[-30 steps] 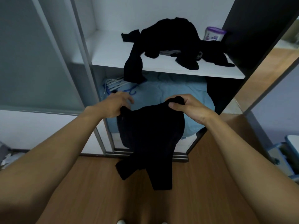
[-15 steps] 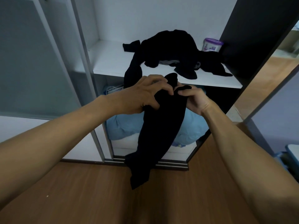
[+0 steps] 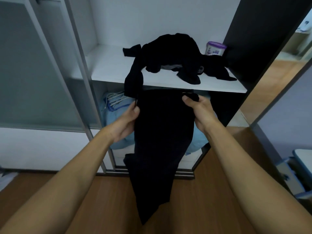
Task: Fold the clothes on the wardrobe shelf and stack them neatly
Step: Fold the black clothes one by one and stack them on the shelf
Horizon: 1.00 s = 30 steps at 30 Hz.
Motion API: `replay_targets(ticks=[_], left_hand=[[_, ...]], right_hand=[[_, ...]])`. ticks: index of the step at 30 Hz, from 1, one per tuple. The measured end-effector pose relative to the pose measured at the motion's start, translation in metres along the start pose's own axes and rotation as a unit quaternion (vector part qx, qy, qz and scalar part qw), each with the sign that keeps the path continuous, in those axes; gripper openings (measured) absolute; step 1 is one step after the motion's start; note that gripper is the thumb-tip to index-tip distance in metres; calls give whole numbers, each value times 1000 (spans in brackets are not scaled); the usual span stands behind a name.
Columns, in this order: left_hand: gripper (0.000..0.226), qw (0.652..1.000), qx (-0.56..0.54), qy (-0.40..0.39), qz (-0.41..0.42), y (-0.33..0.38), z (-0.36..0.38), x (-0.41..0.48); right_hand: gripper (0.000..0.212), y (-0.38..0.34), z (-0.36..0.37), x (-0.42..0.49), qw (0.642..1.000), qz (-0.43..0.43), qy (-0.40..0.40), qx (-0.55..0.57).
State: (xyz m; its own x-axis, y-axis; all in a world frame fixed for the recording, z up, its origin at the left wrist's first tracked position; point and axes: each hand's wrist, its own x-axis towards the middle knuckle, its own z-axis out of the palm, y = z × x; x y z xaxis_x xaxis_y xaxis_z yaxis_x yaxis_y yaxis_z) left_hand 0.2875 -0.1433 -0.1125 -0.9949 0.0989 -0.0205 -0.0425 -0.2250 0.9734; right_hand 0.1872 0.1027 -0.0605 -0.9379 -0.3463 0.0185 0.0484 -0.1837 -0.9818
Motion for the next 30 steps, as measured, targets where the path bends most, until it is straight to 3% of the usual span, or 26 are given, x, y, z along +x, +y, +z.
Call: replay_targets(ticks=[1, 3, 6, 8, 11, 14, 17, 21, 24, 26, 30], left_hand=[[106, 999, 40, 10, -11, -8, 0, 0], [80, 992, 107, 67, -6, -17, 2, 9], [63, 984, 66, 166, 4, -17, 6, 21], [48, 983, 47, 177, 27, -15, 11, 27], [29, 986, 25, 159, 51, -6, 24, 31], [33, 985, 22, 164, 47, 6, 32, 35], [49, 991, 44, 121, 26, 4, 20, 32], [75, 989, 106, 12, -106, -24, 3, 14], [52, 987, 101, 94, -88, -30, 14, 14], [36, 984, 78, 146, -66, -25, 23, 20], [36, 978, 27, 202, -39, -8, 26, 23]], right_hand=[[6, 0, 4, -2, 1000, 1, 10, -10], [6, 1, 12, -7, 998, -8, 13, -60], [13, -7, 14, -11, 984, -81, -4, -156], [34, -16, 10, -14, 975, -125, -3, -183], [45, -12, -2, -23, 989, -55, -2, -136], [23, 9, -9, -32, 990, 11, 1, -140], [21, 10, -7, -35, 995, 7, 42, -88], [25, -8, -8, -26, 996, 46, 71, -32], [31, -27, -9, -16, 991, 123, 53, 23], [35, -28, -12, -14, 992, 118, 7, 43], [35, 14, -22, -32, 990, 121, -60, -27]])
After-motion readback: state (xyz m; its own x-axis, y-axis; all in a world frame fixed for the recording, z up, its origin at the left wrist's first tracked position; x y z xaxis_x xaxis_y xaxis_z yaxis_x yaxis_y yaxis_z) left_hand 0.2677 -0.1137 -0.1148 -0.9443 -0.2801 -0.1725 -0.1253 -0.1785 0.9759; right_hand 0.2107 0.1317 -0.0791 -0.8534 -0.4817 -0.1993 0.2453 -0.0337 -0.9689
